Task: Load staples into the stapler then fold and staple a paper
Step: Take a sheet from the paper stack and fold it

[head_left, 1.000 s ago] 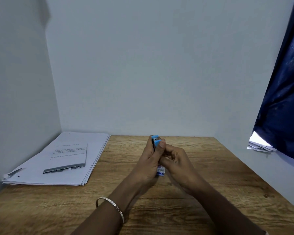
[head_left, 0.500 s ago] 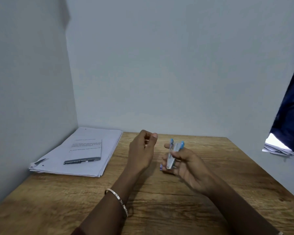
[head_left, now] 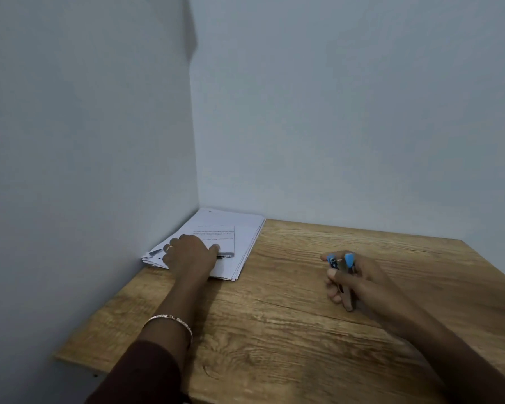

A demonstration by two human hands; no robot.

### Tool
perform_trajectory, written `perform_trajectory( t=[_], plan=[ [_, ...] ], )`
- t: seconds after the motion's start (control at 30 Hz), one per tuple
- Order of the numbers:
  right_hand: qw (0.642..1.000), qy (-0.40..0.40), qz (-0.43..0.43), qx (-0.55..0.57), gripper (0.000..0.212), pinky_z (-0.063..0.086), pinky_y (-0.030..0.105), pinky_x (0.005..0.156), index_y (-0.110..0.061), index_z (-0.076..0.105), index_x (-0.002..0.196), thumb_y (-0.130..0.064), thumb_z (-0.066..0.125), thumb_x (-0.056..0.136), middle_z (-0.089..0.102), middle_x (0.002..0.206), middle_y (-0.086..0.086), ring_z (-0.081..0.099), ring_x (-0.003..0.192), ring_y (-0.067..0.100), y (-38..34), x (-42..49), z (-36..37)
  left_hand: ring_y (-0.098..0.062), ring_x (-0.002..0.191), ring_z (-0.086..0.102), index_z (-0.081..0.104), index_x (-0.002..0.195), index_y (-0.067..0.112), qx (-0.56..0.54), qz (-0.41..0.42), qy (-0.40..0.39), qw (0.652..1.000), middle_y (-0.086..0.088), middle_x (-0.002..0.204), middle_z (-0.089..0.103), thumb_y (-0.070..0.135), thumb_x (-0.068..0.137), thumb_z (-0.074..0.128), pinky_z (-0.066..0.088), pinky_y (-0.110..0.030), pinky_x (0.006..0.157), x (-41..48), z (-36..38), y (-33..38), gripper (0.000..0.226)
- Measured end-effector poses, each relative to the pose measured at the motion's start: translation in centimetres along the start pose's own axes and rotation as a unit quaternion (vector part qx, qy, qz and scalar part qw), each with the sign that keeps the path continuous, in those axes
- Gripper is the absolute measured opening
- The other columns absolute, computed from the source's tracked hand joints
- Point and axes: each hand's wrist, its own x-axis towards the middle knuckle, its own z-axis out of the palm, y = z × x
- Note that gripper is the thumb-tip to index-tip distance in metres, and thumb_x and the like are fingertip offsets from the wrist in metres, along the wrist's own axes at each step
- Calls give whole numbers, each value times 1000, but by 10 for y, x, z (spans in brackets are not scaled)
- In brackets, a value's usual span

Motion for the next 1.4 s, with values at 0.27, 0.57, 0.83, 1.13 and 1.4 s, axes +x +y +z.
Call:
perform_trajectory(
  t=[0.27, 0.57, 0.83, 1.13, 1.4],
  plan=[
    [903, 57, -162, -393, 21, 35, 18, 57, -26, 59, 93, -32, 79, 86, 65, 75, -12, 56, 66, -2, 2, -5, 6, -34, 118, 59, 63, 111, 7, -90, -49, -95, 990, -15, 125, 65, 42, 72, 84, 46, -37, 86, 20, 0, 7, 56],
    [867, 37, -191, -459, 23, 37, 27, 62, -19, 76, 85, -41, 80, 82, 63, 74, -11, 53, 69, 3, 6, 2, 8, -42, 109, 61, 59, 121, -4, -282, -22, -65, 957, -25, 121, 66, 32, 95, 61, 49, -39, 84, 29, 16, 16, 44],
    [816, 51, -221, -532, 26, 31, 29, 67, -24, 75, 115, -38, 68, 94, 47, 85, -12, 44, 83, 8, 9, 0, 18, -13, 55, 50, 62, 109, 10, -547, -5, -188, 816, -4, 77, 59, 24, 99, 60, 40, -20, 39, 8, 16, 41, 17],
    [818, 17, -217, -533, 47, 33, 28, 71, -21, 69, 129, -49, 65, 92, 45, 91, -10, 43, 90, 8, 7, -11, 19, -10, 43, 48, 63, 110, 13, -573, 2, -248, 781, -3, 64, 63, 28, 101, 55, 38, -23, 42, -25, 18, 45, 19],
    [760, -8, -242, -604, 35, 43, 35, 77, -21, 70, 124, -42, 57, 99, 58, 103, 0, 49, 97, 17, 5, -35, 24, -4, 48, 64, 59, 119, 11, -597, 30, -257, 760, -8, 95, 70, 23, 101, 57, 46, -22, 41, -68, 7, 33, 22]
  ],
)
